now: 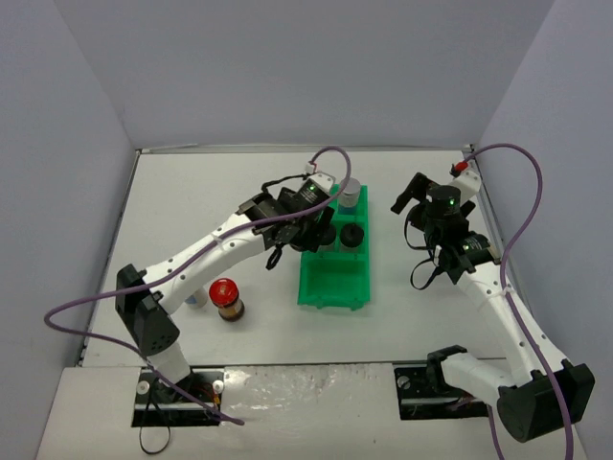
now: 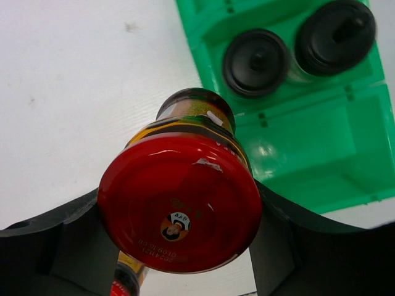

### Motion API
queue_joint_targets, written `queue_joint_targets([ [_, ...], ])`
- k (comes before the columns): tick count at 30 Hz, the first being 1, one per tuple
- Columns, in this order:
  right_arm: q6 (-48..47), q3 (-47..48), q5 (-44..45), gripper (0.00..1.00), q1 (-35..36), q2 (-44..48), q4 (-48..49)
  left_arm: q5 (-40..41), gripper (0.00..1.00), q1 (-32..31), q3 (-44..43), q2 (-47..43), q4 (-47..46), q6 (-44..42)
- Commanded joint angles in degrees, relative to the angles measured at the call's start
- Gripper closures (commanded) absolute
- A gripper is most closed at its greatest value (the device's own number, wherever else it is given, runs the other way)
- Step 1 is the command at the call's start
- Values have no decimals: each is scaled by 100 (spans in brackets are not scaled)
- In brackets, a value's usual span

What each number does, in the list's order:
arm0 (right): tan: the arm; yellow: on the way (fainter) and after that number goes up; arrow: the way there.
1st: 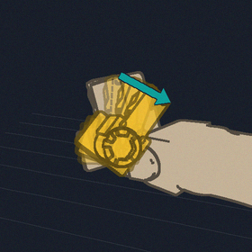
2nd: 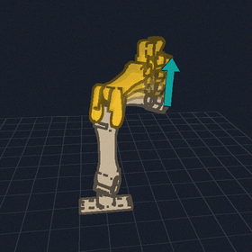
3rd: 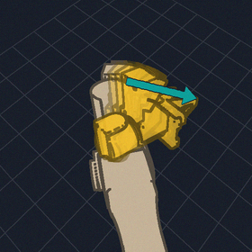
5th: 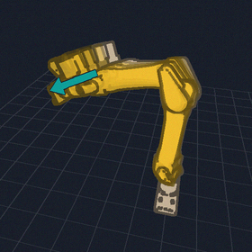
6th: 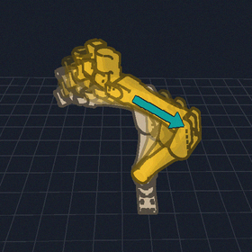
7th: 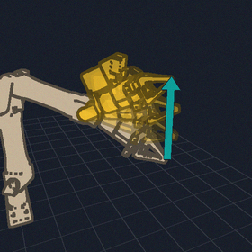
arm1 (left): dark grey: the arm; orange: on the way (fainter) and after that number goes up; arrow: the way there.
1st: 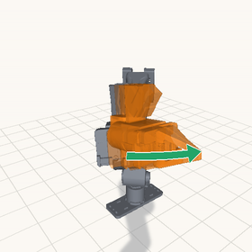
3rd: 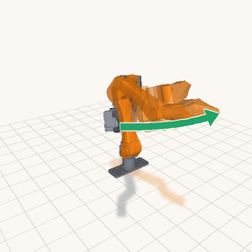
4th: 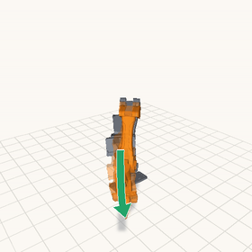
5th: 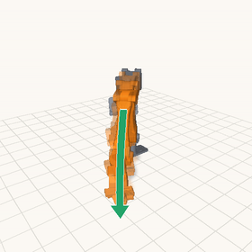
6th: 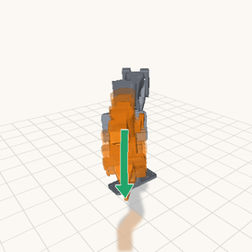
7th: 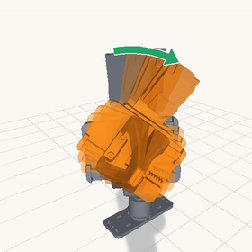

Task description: Organize the condiment bottles

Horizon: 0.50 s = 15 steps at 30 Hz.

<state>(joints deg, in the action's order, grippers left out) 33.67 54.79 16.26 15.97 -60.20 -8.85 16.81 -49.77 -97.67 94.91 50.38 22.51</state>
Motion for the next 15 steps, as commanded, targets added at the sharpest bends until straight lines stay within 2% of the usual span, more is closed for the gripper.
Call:
queue_joint_targets([
  [1, 88, 41, 273, 0, 29, 136, 318, -51, 100, -567, -571, 34, -227, -358],
  [15, 140, 80, 663, 0, 3, 250, 90, -454, 100, -1104, -1193, 827, -335, -471],
])
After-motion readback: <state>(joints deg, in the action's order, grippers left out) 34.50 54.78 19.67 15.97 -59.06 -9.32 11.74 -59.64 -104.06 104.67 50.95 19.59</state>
